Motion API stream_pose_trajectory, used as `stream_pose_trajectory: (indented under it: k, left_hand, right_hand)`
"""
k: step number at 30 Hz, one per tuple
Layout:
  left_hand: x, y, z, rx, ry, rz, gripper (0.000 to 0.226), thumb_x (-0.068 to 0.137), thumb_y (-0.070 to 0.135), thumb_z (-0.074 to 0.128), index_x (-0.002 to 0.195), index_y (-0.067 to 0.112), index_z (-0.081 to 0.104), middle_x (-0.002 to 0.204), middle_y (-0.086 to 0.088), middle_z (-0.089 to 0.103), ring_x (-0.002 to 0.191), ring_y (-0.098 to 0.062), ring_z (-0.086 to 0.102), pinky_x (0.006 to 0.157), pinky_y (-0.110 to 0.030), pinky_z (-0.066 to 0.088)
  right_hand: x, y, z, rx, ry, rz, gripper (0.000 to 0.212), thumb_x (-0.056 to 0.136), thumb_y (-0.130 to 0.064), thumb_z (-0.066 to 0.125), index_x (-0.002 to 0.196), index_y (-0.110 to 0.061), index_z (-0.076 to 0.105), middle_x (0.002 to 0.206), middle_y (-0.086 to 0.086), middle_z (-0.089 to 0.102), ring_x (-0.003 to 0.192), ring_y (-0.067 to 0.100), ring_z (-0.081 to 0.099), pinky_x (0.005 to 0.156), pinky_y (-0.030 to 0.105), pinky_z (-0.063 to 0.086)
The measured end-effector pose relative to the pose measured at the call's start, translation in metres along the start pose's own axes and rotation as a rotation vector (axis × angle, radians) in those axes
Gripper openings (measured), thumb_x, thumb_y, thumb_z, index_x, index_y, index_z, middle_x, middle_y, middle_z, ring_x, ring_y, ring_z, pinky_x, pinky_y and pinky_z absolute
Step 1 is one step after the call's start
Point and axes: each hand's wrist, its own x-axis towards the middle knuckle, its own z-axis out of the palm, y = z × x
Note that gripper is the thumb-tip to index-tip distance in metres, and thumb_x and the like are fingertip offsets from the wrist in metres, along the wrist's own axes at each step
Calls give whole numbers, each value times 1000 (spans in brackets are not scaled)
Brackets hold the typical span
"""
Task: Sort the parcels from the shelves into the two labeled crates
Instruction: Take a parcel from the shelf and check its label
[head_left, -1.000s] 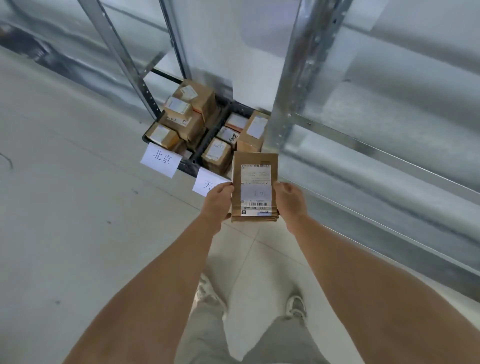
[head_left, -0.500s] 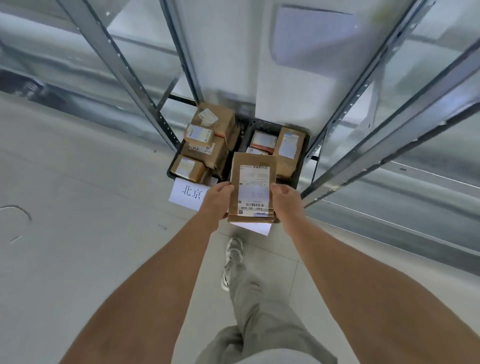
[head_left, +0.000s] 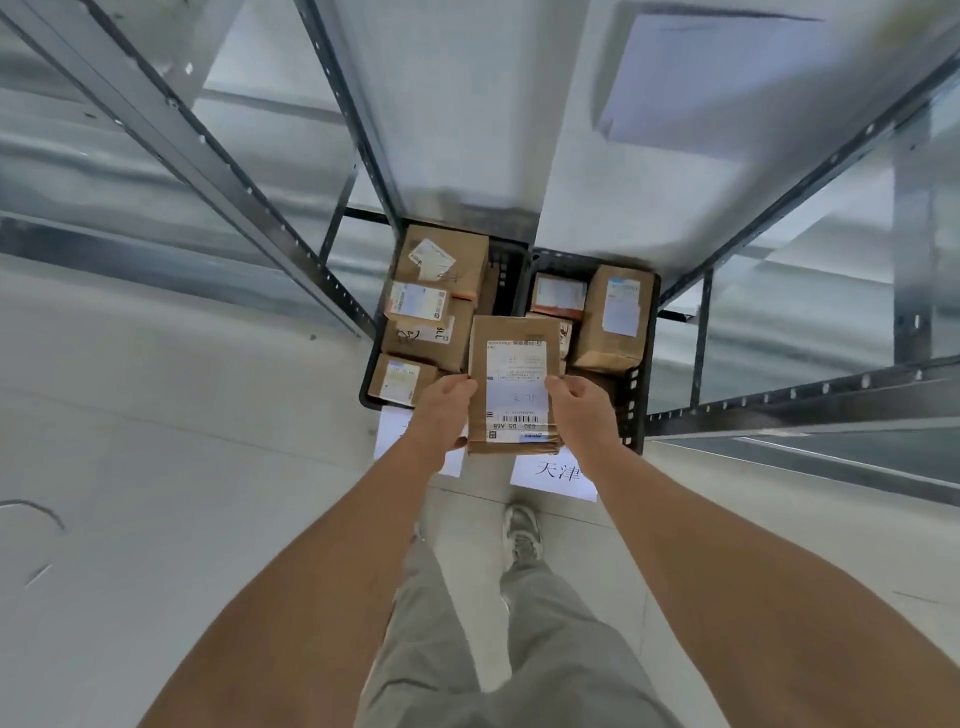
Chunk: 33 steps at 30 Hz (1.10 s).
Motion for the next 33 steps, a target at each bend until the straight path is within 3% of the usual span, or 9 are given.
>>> stream_pose_trajectory:
  k: [7,12,17,19,21,24,28,30,33]
  left_hand:
    - [64,6,-67,162,-78,-47,40,89,40,48,116,15,63,118,-11,69,109,-26,65,94,-50,51]
    - [114,-2,-106,172,-121,-30,28,100,34,47,115,17,64,110,-8,72,103,-25,69,95,-49,55]
    - [186,-23,-119,152,-130,54,26,106,29,45,109,14,66,108,-10,73,96,-24,72,82,-45,62]
    - [223,-33,-113,158,-117,97,24,106,31,45,110,16,63,110,-7,71,95,-20,70,81,-41,60]
    - [258,-44,-103,161,-116,138,24,105,33,46,114,17,61,110,-6,70,98,-20,68,91,-43,57]
    - [306,-58,-84,139,-178,213,32,103,35,46,122,14,60,112,-8,71,103,-25,69,96,-49,55]
    - [346,-73,-63,109,-207,337,18,106,32,47,108,20,60,111,-3,67,105,-22,66,97,-46,54]
    - [360,-81,-56,93,-211,382,18,106,28,48,95,25,61,103,-1,69,98,-19,67,95,-43,56]
    - [373,-92,-55,89,-215,423,17,105,22,50,92,27,61,104,-4,70,101,-23,70,94,-45,57]
  right_hand:
    - [29,-11,84,-10,47,26,29,100,-37,49,116,-19,66,99,-1,71,90,20,68,72,32,55]
    - [65,-12,145,-53,40,16,29,100,-41,52,121,-22,58,104,-4,70,91,19,68,81,37,59]
    - [128,17,195,-47,45,-46,38,98,-42,56,130,-22,52,108,-7,66,88,11,64,71,29,53]
    - [160,35,213,-21,54,-85,58,91,-49,63,137,-20,44,115,-7,63,97,14,65,80,33,54]
    - [192,55,228,22,91,-118,98,71,-68,69,148,-19,33,135,-2,57,120,23,60,98,47,53]
    - [239,78,239,-31,159,-165,136,56,-82,74,157,-21,8,159,6,29,145,30,33,112,58,38]
    - [280,96,243,-265,256,-175,153,54,-84,74,156,-16,-18,165,12,-3,152,36,5,120,58,21]
    - [293,103,245,-329,288,-184,155,57,-79,77,155,-12,-22,164,13,-4,152,35,4,121,56,20]
    - [306,109,249,-391,349,-197,155,58,-76,79,154,-11,-23,162,13,3,150,35,7,118,56,21]
